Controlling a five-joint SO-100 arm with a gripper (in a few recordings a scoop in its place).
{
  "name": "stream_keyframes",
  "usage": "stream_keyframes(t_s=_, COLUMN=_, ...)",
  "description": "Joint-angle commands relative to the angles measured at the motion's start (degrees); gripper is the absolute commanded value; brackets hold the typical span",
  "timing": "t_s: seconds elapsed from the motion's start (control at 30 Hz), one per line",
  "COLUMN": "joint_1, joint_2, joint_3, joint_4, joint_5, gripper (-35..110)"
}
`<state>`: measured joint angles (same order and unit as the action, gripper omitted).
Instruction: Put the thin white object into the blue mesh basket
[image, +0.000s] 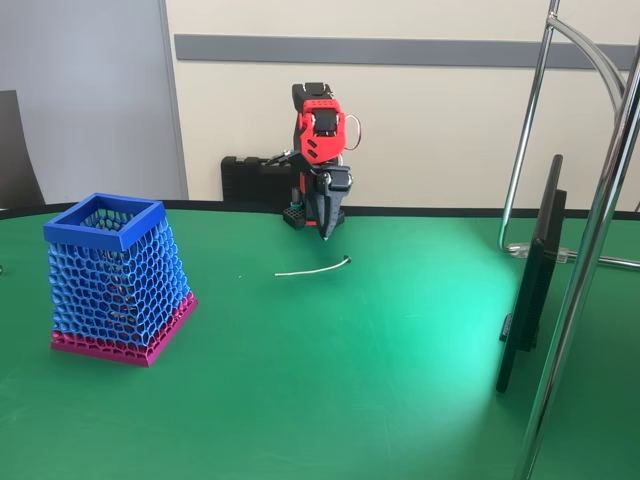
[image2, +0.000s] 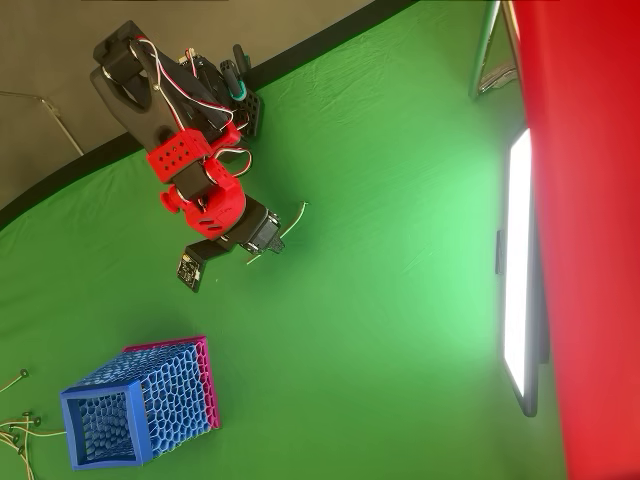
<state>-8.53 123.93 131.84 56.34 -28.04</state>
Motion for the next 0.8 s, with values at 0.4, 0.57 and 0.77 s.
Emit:
stream_keyframes(t_s=0.4, joint_1=-1.1, joint_2=-15.1, joint_3=-12.9, joint_4=5.2, joint_5=-12.5, gripper=9)
stream_keyframes(t_s=0.57, joint_1=-4.1, joint_2=-17.3, joint_3=-13.5, joint_4=6.6, joint_5=-10.9, gripper=10)
stream_keyframes(t_s=0.77, joint_1=-6.2, joint_2=-18.5, joint_3=-12.6, joint_4=6.8, joint_5=-10.0, gripper=12)
